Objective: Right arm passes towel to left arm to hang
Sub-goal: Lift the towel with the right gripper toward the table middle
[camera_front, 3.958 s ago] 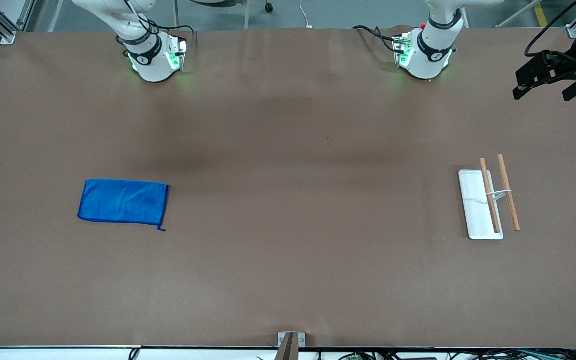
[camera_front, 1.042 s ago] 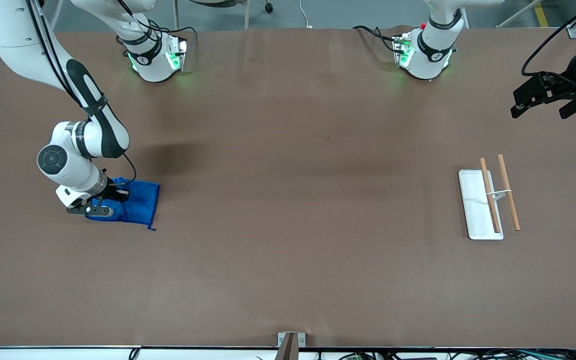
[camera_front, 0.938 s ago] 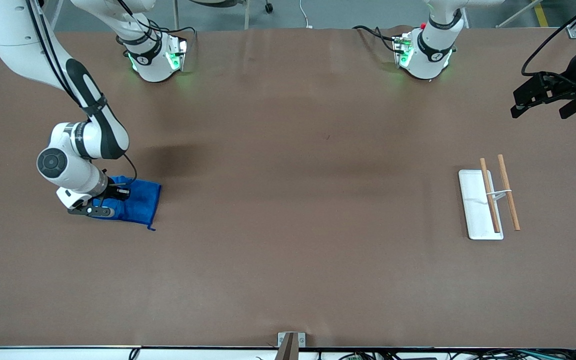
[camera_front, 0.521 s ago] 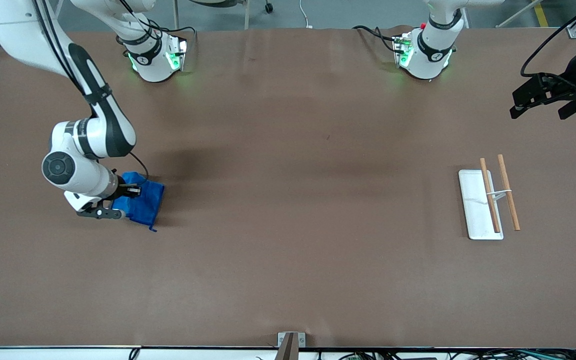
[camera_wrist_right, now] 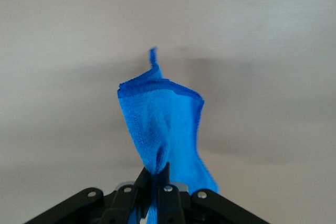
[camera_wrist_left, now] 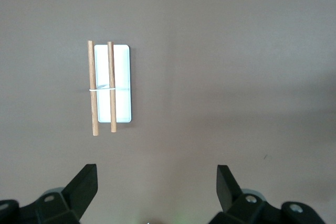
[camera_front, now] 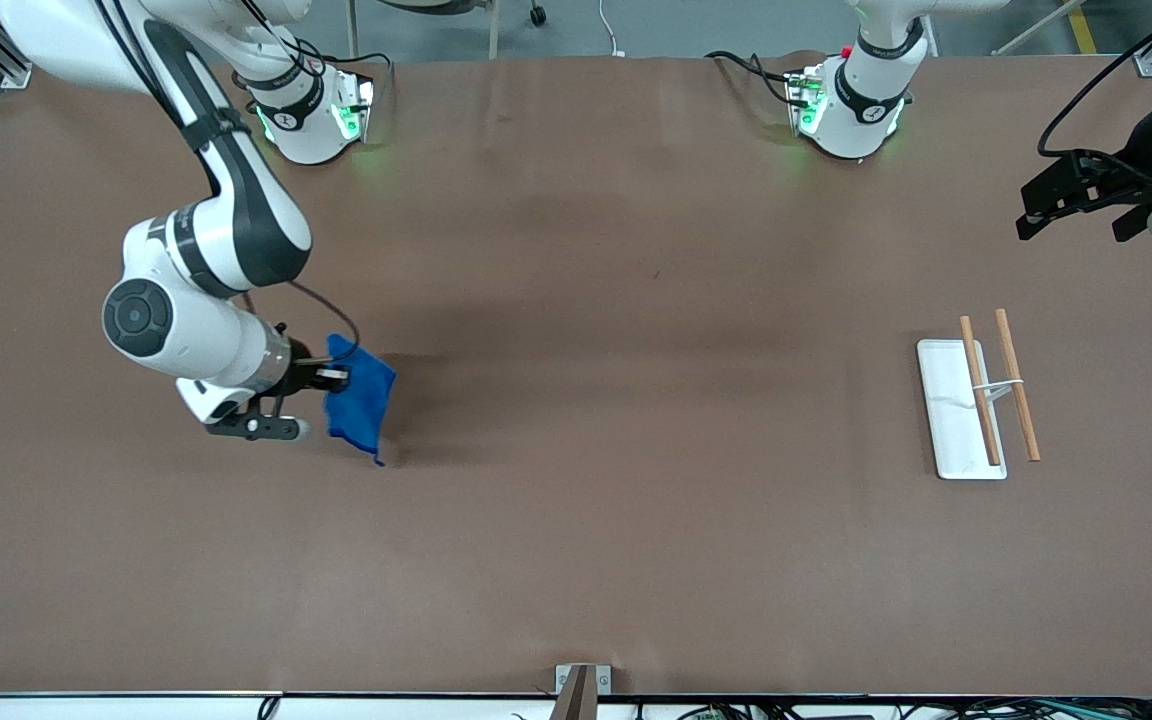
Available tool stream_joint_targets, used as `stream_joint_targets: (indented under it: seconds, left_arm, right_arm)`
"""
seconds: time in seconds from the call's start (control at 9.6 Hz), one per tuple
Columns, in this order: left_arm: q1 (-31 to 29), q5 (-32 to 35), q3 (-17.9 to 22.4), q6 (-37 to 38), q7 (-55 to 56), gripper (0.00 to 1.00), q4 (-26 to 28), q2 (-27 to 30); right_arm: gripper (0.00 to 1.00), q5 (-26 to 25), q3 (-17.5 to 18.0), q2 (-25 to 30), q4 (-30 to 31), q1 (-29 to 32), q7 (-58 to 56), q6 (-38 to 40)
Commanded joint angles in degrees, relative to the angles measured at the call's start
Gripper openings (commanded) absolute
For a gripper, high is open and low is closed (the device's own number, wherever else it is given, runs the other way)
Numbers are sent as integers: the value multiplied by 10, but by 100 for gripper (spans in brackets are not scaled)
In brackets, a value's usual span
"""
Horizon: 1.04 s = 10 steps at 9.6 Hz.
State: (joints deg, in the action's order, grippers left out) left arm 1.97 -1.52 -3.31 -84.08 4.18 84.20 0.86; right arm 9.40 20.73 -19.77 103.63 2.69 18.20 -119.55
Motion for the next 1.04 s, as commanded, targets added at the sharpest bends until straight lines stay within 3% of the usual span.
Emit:
stream_joint_targets:
  seconds: [0.0, 0.21, 0.42, 0.52, 0.73, 0.94]
  left_arm:
    - [1, -9, 0, -2, -16, 100, 18, -3]
    - [-4, -60, 4, 0, -55, 100, 23, 0]
    - [-5, -151, 38, 40, -97, 100, 41, 4]
    - [-5, -201, 67, 63, -143, 100, 49, 4]
    - [-5, -308, 106, 71, -213, 100, 109, 7]
    - [-5, -383, 108, 74, -251, 100, 169, 6]
  right_arm:
    - [0, 115, 59, 1, -27, 5, 9, -20]
    - [0, 207, 123, -1, -30, -1, 9, -91]
    - [0, 303, 198, -5, -30, -16, 8, -206]
    - [0, 322, 221, -27, -51, -32, 6, -239]
    - [0, 373, 241, -55, -107, -61, 5, -242]
    - [0, 436, 265, -56, -131, -68, 2, -244]
